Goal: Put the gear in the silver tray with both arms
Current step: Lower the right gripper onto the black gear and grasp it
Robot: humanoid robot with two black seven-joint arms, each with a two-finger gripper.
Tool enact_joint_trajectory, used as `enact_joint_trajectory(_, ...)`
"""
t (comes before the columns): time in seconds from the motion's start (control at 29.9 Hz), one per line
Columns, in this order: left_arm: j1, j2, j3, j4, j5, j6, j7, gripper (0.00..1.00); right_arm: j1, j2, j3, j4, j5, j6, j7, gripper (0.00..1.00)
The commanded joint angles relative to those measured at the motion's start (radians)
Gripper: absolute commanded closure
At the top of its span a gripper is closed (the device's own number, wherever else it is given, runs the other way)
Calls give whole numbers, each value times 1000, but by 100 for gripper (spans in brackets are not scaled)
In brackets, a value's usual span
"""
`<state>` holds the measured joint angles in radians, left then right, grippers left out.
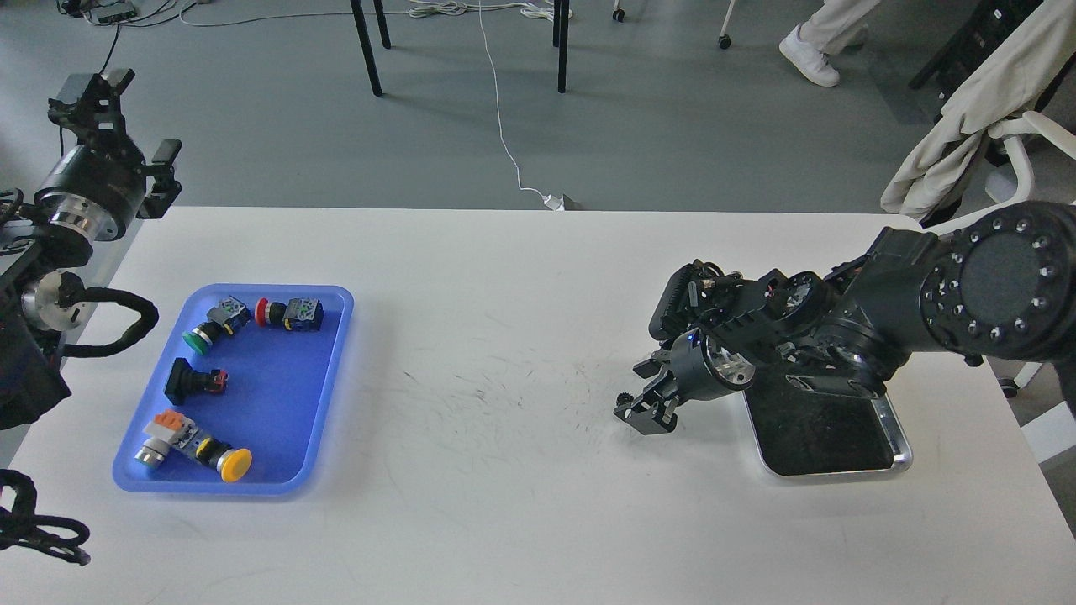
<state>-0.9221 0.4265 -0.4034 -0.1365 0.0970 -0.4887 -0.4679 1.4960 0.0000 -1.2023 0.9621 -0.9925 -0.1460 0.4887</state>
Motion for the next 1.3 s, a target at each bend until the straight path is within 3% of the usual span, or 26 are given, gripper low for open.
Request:
enact_joint_trajectory(0.0, 0, 0, 0, 0, 0, 0, 0, 1, 0, 0, 1, 0, -2, 0, 0, 34)
enact_joint_trajectory(0.57, 3, 0, 0, 0, -2, 0, -2, 1, -13, 0, 1, -19, 0, -29, 0, 47)
enact_joint_trajectory(1.0, 3, 2, 0, 0, -2, 0, 0, 1, -10, 0, -5, -11, -9, -4, 0, 48)
enact_joint_trajectory(1.27, 3, 5, 0, 0, -2, 0, -2, 1, -11, 0, -3, -16, -9, -1, 0, 55)
